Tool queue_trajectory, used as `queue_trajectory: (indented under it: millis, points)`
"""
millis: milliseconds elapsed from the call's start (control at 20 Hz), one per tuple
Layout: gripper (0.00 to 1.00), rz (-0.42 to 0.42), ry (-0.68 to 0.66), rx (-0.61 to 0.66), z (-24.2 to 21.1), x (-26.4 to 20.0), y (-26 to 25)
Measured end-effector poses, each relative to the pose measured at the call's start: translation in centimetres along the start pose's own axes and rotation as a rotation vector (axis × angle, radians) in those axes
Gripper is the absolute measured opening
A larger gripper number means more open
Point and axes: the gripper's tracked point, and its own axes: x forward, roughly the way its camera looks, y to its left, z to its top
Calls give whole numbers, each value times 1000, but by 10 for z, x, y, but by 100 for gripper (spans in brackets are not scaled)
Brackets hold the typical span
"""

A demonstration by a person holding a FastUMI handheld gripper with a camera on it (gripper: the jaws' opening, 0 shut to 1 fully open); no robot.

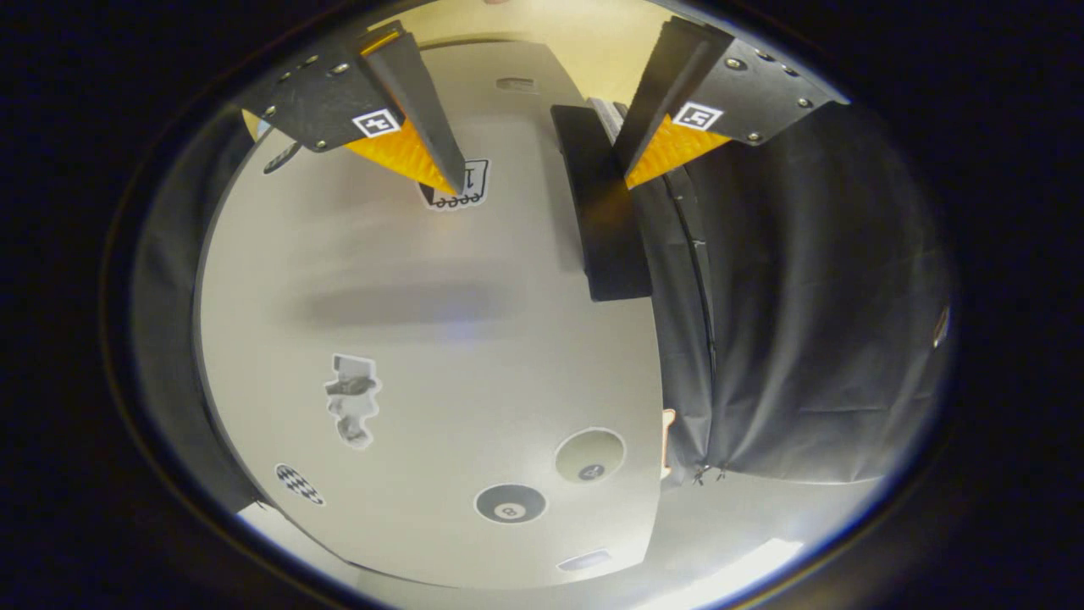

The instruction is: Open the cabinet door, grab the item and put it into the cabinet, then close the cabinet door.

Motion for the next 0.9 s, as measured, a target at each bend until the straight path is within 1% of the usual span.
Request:
queue_trajectory:
  millis: [500,600,750,900]
  points:
    - [100,-37,-51,-41,0,8,1]
    - [100,-42,-57,-65,1,8,1]
    - [100,-35,-84,-113,9,1,3]
    - [100,-20,-109,-102,23,-15,-2]
